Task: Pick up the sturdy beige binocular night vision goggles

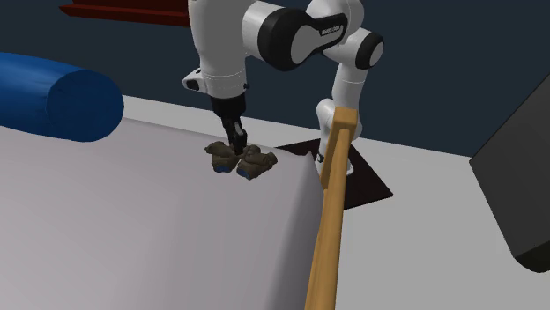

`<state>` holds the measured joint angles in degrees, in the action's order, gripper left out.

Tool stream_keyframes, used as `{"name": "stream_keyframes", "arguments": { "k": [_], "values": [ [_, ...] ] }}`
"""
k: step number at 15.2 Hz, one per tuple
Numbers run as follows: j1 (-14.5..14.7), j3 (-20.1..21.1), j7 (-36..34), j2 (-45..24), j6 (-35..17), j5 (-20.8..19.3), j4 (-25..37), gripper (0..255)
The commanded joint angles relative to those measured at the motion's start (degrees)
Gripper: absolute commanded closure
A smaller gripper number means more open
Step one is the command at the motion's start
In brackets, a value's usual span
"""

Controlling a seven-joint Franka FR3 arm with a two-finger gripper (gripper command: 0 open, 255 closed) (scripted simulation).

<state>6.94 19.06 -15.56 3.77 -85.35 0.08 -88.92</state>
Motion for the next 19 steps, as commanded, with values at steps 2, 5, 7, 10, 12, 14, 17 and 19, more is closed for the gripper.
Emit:
{"name": "stream_keyframes", "arguments": {
  "k": [2, 5, 7, 10, 12, 14, 17, 19],
  "values": [
    [0.0, 0.0, 0.0, 0.2, -0.2, 0.1, -0.5, 255],
    [0.1, 0.1, -0.2, -0.9, 2.4, -0.2, 3.1, 255],
    [0.2, 0.2, -0.4, -1.6, 4.2, -0.5, 5.6, 255],
    [0.3, 0.5, -0.6, -3.0, 6.9, -1.0, 9.7, 255],
    [0.5, 0.6, -0.9, -4.1, 8.8, -1.3, 12.6, 255],
    [0.7, 0.8, -1.1, -5.2, 10.8, -1.8, 15.7, 255],
    [1.2, 1.2, -1.6, -7.3, 14.1, -2.5, 20.8, 255],
    [1.2, 1.2, -1.6, -7.4, 14.2, -2.6, 21.1, 255]
  ]
}}
